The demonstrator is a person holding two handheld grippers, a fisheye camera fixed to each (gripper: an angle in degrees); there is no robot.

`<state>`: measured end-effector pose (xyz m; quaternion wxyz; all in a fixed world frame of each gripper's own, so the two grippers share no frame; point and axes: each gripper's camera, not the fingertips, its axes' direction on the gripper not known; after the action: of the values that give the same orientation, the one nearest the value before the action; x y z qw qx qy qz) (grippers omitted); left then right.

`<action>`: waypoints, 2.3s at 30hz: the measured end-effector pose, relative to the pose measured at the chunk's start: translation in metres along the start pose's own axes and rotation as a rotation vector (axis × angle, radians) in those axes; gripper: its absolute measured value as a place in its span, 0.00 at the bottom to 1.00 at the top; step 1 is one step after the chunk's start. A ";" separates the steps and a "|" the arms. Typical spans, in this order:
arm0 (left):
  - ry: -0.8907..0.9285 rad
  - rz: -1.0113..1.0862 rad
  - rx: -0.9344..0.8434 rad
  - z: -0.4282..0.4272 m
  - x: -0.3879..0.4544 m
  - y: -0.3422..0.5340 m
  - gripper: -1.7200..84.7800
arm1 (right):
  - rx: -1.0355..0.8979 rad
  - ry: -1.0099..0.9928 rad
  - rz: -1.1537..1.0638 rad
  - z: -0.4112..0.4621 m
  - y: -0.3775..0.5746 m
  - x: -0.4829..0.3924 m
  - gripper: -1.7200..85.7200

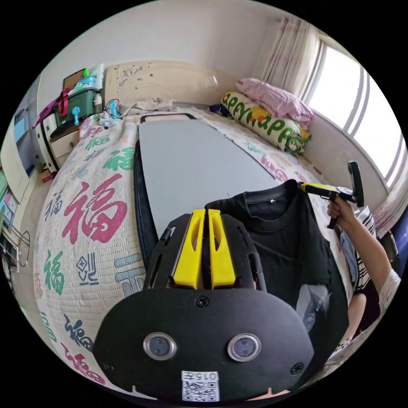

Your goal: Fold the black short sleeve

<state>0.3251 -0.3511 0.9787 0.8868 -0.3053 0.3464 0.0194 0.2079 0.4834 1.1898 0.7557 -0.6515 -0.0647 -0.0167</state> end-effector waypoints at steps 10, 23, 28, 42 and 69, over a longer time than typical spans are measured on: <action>0.197 0.205 0.025 -0.153 0.106 0.122 0.03 | 0.081 -0.196 -0.181 -0.298 0.183 -0.080 0.01; 0.340 0.361 -0.268 -0.135 0.245 0.448 0.03 | -0.149 -0.279 -0.242 -0.439 0.621 -0.173 0.01; 0.314 0.365 -0.194 -0.143 0.271 0.471 0.03 | -0.086 -0.254 -0.263 -0.504 0.607 -0.179 0.01; 0.400 0.162 -0.430 -0.071 0.260 0.557 0.05 | -0.351 -0.271 -0.344 -0.584 0.528 -0.122 0.08; 0.279 -0.365 -0.165 0.129 0.120 0.534 0.07 | -0.067 -0.526 0.510 -0.406 0.254 0.244 0.03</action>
<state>0.3625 0.1328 0.6953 0.7912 -0.4338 0.4021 -0.1553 0.5083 0.1349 0.9118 0.6712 -0.6532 -0.0917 0.3382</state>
